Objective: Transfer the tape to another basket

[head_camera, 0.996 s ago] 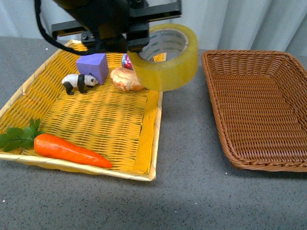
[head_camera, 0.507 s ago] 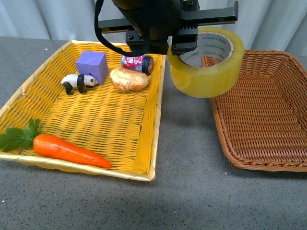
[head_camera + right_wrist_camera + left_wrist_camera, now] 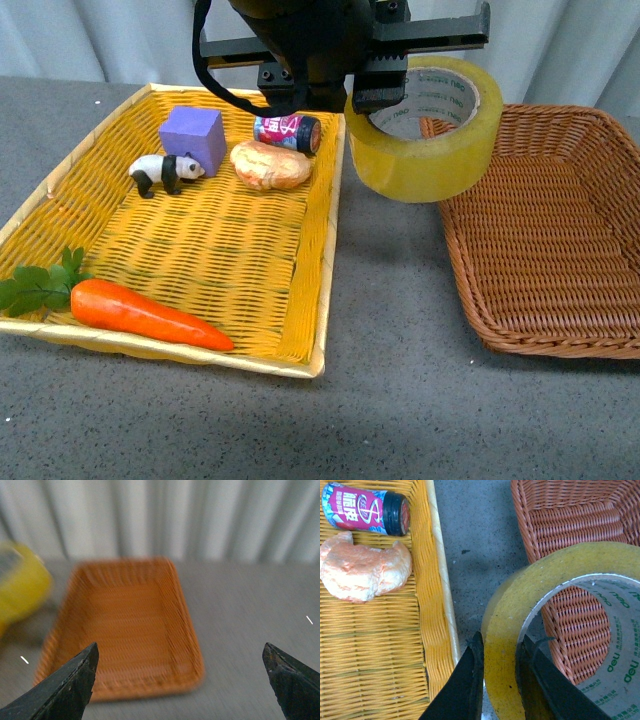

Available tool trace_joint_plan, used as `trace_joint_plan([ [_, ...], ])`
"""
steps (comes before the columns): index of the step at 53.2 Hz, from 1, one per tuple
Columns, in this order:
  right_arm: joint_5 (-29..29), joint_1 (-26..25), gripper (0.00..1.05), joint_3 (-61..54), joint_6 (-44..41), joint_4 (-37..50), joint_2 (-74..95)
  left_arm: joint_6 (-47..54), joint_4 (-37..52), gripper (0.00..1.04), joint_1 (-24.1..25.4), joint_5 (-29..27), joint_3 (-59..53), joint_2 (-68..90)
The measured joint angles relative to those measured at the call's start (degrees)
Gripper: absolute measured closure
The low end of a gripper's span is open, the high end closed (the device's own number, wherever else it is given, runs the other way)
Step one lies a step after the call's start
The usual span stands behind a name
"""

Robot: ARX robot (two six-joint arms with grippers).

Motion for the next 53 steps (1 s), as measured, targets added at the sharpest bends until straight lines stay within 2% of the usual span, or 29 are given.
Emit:
trace_joint_plan([
  [3, 1.3, -1.6, 0.09, 4.1, -1.7, -3.0, 9.8, 0.1, 0.0, 0.89, 0.0, 0.0, 0.0, 0.0],
  [7, -6.0, -5.9, 0.09, 8.9, -5.3, 4.4, 24.6, 0.2, 0.0, 0.89, 0.0, 0.0, 0.0, 0.0],
  [10, -11.1, -7.1, 0.09, 13.0, -8.0, 9.8, 34.3, 0.2, 0.0, 0.89, 0.0, 0.0, 0.0, 0.0],
  [15, -18.6, -6.9, 0.09, 20.8, -12.0, 13.9, 49.0, 0.2, 0.0, 0.89, 0.0, 0.0, 0.0, 0.0],
  [24, -22.8, -4.2, 0.09, 32.6, -15.5, 13.4, 63.5, 0.2, 0.0, 0.89, 0.0, 0.0, 0.0, 0.0],
  [33, -24.7, -0.6, 0.09, 44.2, -18.7, 8.0, 73.5, 0.2, 0.0, 0.89, 0.0, 0.0, 0.0, 0.0],
  [41, -27.5, 2.6, 0.09, 55.4, -20.4, -0.6, 82.6, 0.2, 0.0, 0.89, 0.0, 0.0, 0.0, 0.0],
  [53, -30.6, 4.2, 0.09, 69.5, -24.2, -12.7, 94.7, 0.2, 0.0, 0.89, 0.0, -0.2, 0.0, 0.0],
])
